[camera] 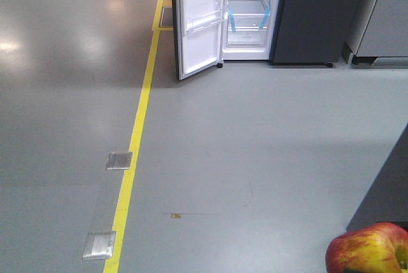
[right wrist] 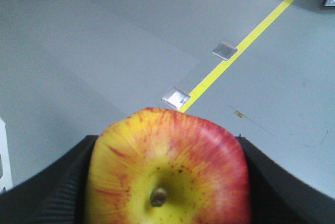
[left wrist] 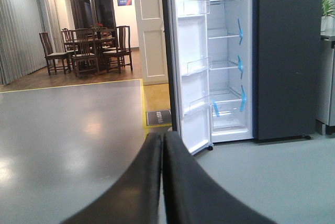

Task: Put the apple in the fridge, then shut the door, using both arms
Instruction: 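Drive up to the refrigerator door bins, keeping the apple held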

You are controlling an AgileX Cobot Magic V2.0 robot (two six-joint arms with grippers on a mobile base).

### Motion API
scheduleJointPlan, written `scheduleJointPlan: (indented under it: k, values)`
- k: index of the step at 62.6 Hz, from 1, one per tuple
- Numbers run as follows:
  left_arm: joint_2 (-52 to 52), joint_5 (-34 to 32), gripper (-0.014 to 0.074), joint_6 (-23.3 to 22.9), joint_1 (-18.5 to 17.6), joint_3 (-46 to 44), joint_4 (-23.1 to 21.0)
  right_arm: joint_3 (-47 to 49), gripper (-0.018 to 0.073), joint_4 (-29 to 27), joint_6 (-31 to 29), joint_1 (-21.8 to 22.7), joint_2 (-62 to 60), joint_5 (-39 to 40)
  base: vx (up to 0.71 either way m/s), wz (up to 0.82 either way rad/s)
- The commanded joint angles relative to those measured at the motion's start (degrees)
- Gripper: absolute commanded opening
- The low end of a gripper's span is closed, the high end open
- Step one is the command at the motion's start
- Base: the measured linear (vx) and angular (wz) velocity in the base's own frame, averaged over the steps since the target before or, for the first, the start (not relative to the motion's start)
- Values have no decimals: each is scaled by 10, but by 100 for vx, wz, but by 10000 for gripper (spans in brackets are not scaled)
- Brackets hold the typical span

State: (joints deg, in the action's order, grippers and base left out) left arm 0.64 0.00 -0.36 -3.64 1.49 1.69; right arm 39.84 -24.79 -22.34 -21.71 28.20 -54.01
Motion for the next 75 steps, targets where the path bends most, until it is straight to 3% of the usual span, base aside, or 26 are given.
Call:
scheduleJointPlan:
  k: [1,75]
  values:
    - [8,-45,-6,-5,-3,12,-4,16,411,-14,-3,-1,2,36,32,3]
    - [8,-45,-6,-5,-3,12,-4,16,411,-14,-3,-1,2,35,34,1]
